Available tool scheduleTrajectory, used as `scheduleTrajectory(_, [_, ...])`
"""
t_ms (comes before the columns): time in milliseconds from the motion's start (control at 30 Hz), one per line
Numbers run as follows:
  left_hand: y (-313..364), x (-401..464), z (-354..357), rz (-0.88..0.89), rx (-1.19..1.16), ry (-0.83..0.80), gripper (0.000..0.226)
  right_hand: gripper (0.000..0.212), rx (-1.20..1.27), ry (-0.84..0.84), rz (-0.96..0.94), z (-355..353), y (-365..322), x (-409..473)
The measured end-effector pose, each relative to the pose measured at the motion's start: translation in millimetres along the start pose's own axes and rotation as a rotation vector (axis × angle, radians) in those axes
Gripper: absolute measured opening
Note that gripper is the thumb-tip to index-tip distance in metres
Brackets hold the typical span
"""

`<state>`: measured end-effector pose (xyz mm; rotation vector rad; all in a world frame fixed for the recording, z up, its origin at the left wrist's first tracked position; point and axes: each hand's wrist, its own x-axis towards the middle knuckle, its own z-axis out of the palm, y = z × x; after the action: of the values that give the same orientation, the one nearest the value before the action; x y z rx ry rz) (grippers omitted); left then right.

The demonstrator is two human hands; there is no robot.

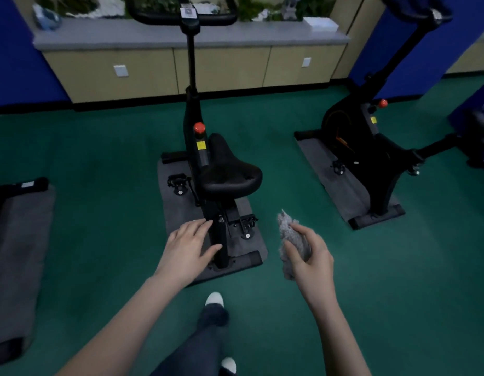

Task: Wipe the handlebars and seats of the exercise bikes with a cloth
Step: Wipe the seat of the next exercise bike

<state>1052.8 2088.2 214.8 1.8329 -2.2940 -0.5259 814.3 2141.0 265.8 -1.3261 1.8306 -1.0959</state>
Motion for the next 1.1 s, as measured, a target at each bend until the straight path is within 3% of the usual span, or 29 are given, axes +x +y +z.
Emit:
scheduleTrajectory(300, [-9, 75, 25, -0.230, -0.140, 0.022, 0.075, 0.034, -0.133, -0.182, -0.051, 19, 7, 96])
scheduleTrajectory(567, [-32, 122, 34, -0.445, -0.308, 0.066, 0.091, 0.034, -0.267, -0.378, -0.251, 65, -7, 169])
scheduleTrajectory(767, [-34, 137, 55, -0.572, -0.542, 0.151, 0.103, 0.035, -0.304, -0.560, -0.451, 121, -21, 208])
scheduleTrajectory(933, [-26, 147, 80, -0.682, -0.769, 0.342, 0.113, 0.033, -0.398, -0.693, -0.726, 169, -15, 226])
scheduleTrajectory(1100, [-19, 147, 105, -0.745, -0.981, 0.503, 0.095, 0.031, -0.603, -0.784, -0.996, 191, -2, 241])
